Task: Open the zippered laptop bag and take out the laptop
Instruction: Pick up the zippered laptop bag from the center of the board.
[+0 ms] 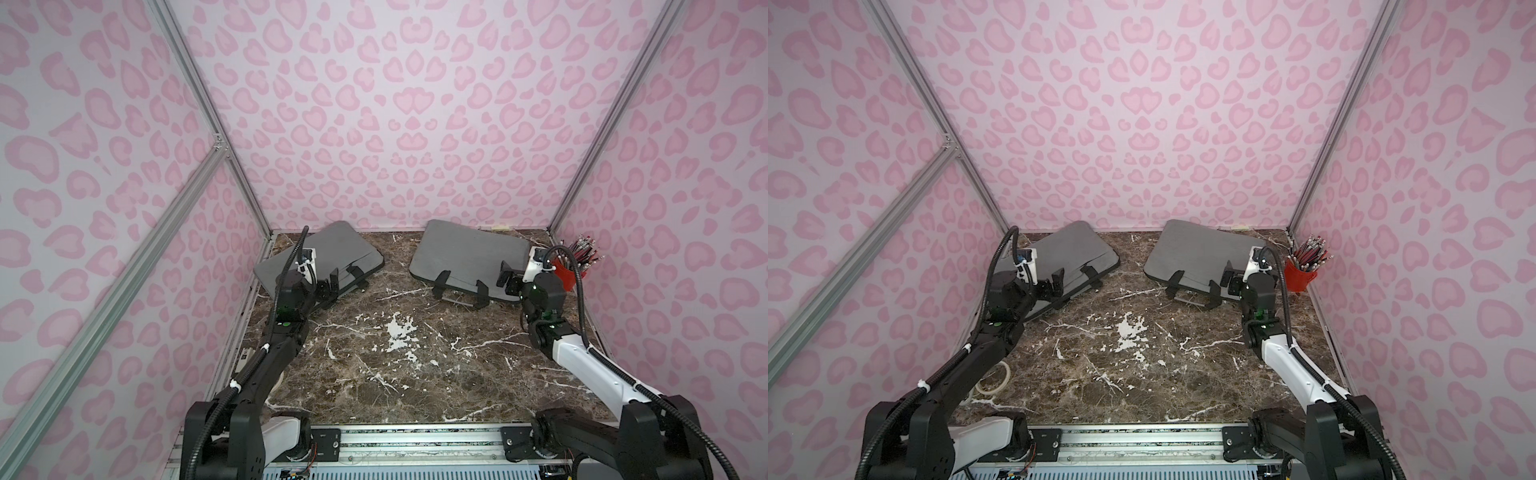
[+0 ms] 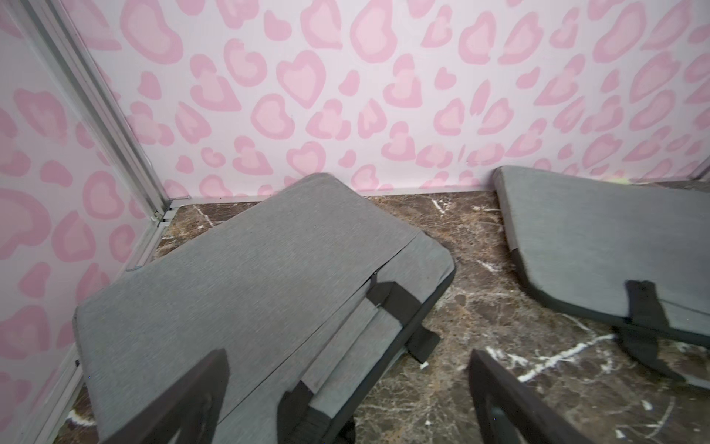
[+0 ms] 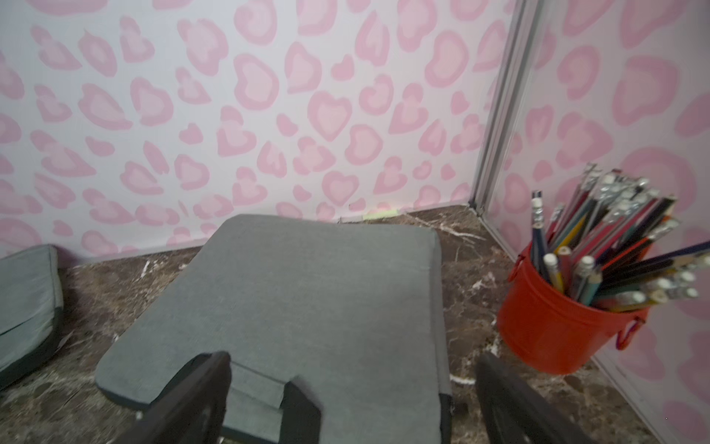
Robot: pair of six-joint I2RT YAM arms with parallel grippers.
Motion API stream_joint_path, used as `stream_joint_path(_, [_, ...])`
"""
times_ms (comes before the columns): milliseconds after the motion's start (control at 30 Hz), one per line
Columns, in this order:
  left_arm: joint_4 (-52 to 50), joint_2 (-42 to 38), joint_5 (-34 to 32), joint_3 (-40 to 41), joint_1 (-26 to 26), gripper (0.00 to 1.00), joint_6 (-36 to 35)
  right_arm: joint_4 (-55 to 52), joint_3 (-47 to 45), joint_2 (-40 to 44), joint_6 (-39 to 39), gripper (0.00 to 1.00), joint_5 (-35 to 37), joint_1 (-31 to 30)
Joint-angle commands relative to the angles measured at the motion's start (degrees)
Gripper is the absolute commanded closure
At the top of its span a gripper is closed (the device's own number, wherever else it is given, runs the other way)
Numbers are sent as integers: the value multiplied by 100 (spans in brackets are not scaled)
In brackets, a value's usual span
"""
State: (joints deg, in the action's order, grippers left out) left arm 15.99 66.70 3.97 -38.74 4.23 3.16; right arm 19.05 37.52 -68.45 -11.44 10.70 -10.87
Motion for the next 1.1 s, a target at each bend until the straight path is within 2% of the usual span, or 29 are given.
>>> stream_joint_path(0, [-775, -220, -145, -152, 3, 0, 740, -1346, 337, -265, -764, 0, 223, -125])
stream_joint_path(100, [-1248, -373, -414, -287, 0, 0, 1071, -1777, 729, -745, -1192, 3, 93, -126])
stream_joint_path(167, [-1505, -441, -458, -386, 1, 0, 1052, -2072, 1078, -1157, -1236, 15, 23, -124])
stream_joint_path(233, [-1785, -496, -475, -476, 4, 0, 971, -2548, 1555, -1673, -1269, 34, 32, -120])
stream_joint_path(300, [-1918, -545, -571, -500, 5, 0, 997, -2749, 1895, -2112, -1238, 44, -28, -125])
stream_joint_path(400, [-2185, -624, -1032, -524, 8, 0, 1436, -2852, 2244, -2619, -1191, 45, -165, -123])
stream_joint_path(633, [-2202, -670, -1032, -539, 4, 0, 1436, -2959, 2810, -3398, -1102, 41, -328, -86])
stream_joint_path(767, [-2149, -771, -1293, -479, 1, 0, 1528, -3012, 2996, -3715, -1062, 41, -525, -98])
stream_joint_path(1067, [-2173, -803, -1140, -561, -3, 0, 1570, -2947, 2707, -3850, -1228, 40, -601, -152])
